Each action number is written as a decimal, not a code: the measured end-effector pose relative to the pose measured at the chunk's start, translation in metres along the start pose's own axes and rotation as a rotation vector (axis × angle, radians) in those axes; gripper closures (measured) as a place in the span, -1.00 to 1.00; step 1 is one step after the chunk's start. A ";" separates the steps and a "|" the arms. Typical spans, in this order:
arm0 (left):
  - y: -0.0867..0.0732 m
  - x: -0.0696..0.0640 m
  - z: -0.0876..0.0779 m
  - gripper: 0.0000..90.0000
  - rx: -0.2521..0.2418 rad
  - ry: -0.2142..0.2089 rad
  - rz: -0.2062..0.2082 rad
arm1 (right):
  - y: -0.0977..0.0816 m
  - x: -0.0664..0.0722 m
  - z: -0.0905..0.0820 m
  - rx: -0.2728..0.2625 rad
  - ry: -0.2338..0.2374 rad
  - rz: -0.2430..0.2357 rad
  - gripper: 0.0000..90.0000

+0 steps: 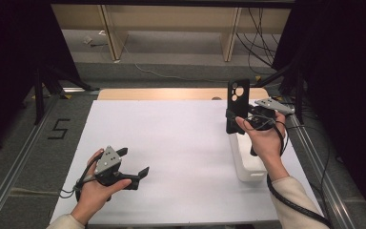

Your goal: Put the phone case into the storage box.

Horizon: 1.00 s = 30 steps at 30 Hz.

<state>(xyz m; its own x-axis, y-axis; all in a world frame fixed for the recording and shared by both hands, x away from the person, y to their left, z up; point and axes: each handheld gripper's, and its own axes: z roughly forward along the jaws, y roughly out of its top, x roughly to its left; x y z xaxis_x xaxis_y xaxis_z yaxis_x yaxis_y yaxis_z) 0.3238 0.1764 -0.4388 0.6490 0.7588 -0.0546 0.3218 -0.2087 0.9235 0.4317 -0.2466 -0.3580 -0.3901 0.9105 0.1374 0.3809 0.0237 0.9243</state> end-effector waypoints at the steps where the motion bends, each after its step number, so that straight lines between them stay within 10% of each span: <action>1: 0.000 0.000 0.000 -1.00 -0.001 0.001 -0.003 | 0.000 -0.001 0.000 0.003 -0.006 -0.001 -0.64; 30: 0.000 0.000 0.000 -1.00 -0.003 0.003 0.000 | -0.003 -0.020 0.001 0.010 -0.087 0.005 -0.64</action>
<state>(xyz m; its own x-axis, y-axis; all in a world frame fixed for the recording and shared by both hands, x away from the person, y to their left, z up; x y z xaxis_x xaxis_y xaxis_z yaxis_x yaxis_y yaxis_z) 0.3237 0.1767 -0.4384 0.6471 0.7605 -0.0540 0.3197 -0.2064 0.9248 0.4394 -0.2646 -0.3639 -0.3140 0.9430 0.1106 0.3913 0.0224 0.9200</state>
